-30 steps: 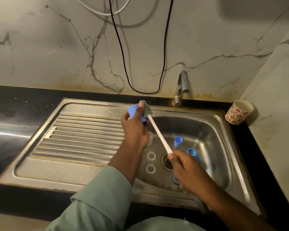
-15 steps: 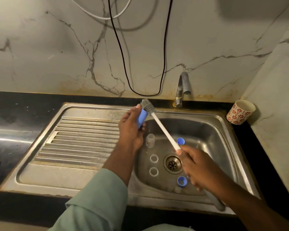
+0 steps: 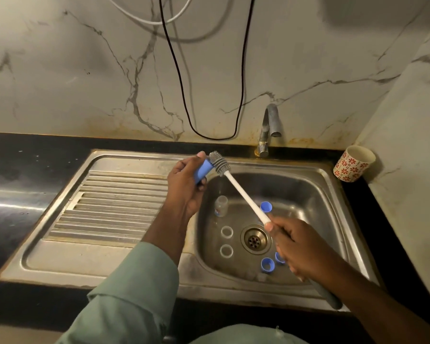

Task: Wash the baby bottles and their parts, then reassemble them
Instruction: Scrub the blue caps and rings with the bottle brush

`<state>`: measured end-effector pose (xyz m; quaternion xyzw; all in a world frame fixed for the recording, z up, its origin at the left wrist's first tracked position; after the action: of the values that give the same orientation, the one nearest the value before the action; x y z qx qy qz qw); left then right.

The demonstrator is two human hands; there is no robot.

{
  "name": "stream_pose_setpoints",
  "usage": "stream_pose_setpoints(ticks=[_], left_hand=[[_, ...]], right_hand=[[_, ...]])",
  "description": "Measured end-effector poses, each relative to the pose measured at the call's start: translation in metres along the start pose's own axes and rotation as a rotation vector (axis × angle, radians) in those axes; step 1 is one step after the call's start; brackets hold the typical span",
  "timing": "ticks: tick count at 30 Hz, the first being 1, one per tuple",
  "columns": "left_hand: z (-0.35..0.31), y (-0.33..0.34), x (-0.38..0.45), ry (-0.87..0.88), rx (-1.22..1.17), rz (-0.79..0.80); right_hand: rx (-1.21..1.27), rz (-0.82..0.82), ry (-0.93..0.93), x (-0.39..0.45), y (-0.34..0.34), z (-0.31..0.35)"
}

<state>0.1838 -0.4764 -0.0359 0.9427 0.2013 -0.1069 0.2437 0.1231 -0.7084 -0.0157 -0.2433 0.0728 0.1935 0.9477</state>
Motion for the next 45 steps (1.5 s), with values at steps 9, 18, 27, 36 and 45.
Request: stream_pose_setpoints(ticks=[9,18,27,36,45], left_hand=[[0.012,0.007,0.002,-0.004,0.013,0.05],[0.036,0.025,-0.006,-0.081,-0.016,0.155],[0.051,0.045,0.002,-0.083,-0.051,0.038],[0.071,0.068,0.001,-0.073,-0.079,-0.077],[0.086,0.082,-0.009,-0.174,-0.052,0.012]], right_hand=[[-0.068,-0.046,-0.005,-0.005,-0.003,-0.001],[-0.156,-0.136,-0.042,-0.008,-0.017,-0.005],[-0.034,-0.131,0.054,-0.002,-0.016,-0.018],[0.037,-0.161,0.087,-0.003,-0.017,-0.031],[-0.018,-0.165,0.066,-0.002,-0.034,-0.036]])
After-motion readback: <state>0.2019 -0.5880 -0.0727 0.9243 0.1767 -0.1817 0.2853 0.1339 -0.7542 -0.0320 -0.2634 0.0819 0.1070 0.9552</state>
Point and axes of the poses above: each hand's wrist, its own x-axis towards the middle knuckle, its own y-axis out of the palm, z = x × y, the point moved 7 cm from there along x, towards the middle knuckle, and after that the axes turned 3 degrees about x, right-handed, at the moved point
